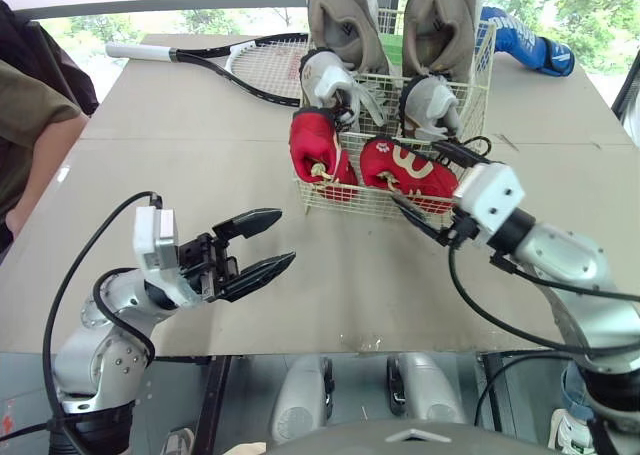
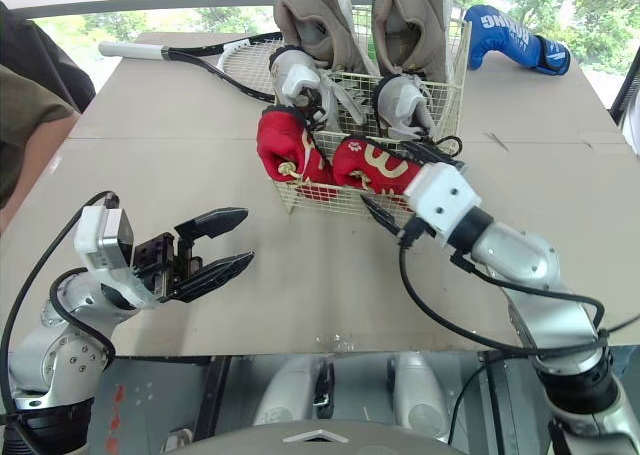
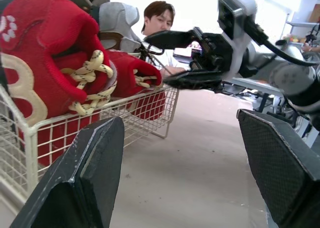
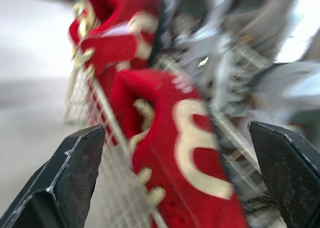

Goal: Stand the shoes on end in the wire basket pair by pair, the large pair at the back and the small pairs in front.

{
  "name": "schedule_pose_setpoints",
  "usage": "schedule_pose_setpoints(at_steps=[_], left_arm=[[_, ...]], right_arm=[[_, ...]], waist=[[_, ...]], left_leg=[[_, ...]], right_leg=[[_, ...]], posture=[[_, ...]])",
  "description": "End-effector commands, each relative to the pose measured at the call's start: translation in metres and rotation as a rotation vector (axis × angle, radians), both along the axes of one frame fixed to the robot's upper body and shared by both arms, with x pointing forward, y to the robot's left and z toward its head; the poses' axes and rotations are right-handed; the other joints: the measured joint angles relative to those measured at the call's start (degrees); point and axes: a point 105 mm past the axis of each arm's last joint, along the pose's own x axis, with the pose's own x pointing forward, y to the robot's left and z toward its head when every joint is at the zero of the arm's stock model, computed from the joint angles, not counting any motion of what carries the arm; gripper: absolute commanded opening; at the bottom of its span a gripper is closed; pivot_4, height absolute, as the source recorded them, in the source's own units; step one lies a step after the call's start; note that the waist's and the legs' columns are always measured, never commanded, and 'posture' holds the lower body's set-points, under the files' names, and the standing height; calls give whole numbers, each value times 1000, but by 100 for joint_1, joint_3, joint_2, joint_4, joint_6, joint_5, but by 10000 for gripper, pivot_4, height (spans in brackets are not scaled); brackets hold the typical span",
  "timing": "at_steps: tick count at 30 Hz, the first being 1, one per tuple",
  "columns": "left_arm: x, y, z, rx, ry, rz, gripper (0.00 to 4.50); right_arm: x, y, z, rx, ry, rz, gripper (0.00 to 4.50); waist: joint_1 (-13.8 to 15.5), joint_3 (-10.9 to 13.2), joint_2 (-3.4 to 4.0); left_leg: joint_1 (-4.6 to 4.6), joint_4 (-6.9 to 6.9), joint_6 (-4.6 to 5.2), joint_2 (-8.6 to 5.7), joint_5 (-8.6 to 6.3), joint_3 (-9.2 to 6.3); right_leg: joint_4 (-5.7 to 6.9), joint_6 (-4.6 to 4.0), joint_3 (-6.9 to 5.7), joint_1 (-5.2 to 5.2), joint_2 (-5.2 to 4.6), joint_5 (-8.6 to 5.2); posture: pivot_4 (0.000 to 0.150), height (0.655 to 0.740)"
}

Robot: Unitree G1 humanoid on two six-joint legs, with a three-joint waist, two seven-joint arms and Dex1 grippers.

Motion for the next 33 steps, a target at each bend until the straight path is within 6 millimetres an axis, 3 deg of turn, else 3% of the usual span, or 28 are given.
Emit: schedule_pose_setpoints(at_steps=[1, 5, 6, 9, 14, 18, 23, 28, 33], left_arm=[[-3, -2, 3, 9, -24, -11, 39226], [-7, -1, 0, 10, -20, 4, 39226], [-8, 0, 0, 10, -19, 10, 39226], [-10, 0, -1, 11, -15, 19, 39226], [-11, 2, -5, 7, 2, 29, 39226], [-9, 3, -7, 4, 9, 27, 39226], [-6, -3, -5, 1, 9, 13, 39226], [-4, -7, 0, 1, 8, 8, 39226], [-4, -6, 0, 6, 16, 10, 39226]], right_arm=[[14, 1, 1, -28, 35, -77, 36060], [15, 0, -1, -47, 49, -102, 16763], [13, 0, -1, -42, 51, -100, 10138], [5, 0, 1, -2, 56, -110, 205], [-11, 0, 16, 256, 21, -129, 205], [-13, -11, 28, 477, -16, -201, 205], [-14, -15, 35, 627, -53, -216, 205], [-15, -21, 30, 713, -41, -231, 205], [-14, -23, 4, 743, 50, -253, 205]], waist=[[-2, 0, 0], [2, 0, 0], [0, 0, 0], [8, -2, -3], [15, -2, -3], [1, -2, -2], [-5, -2, -1], [-17, -2, -1], [-10, -4, -3]], left_leg=[[-3, 0, 0, -1, 0, 1], [-5, 0, 5, -5, -3, 2], [-6, 1, 7, -6, -4, 4], [-5, 4, 8, -5, -5, 3], [-9, -1, 7, -5, -5, -3], [-39, 0, 6, -4, -4, -6], [-78, 7, 4, -6, -2, -3], [-77, 7, 4, -7, -2, -3], [-76, 7, 4, -4, -2, -5]], right_leg=[[-1, 0, 0, -2, 0, 0], [-9, 1, 0, 0, -5, 0], [-10, 2, 1, 0, -6, 0], [-10, 3, 0, 1, -7, 0], [-10, 3, -7, -1, -6, -1], [-9, 4, -8, -30, -1, -1], [-2, 5, -6, -72, 2, 1], [0, 5, -5, -72, 6, 1], [1, 5, -5, -72, 9, 0]], posture=[[1500, 7400], [1500, 7400], [1500, 7400], [1500, 7400], [1500, 7400], [1500, 7400], [1500, 7400], [1500, 7400], [1500, 7400]])
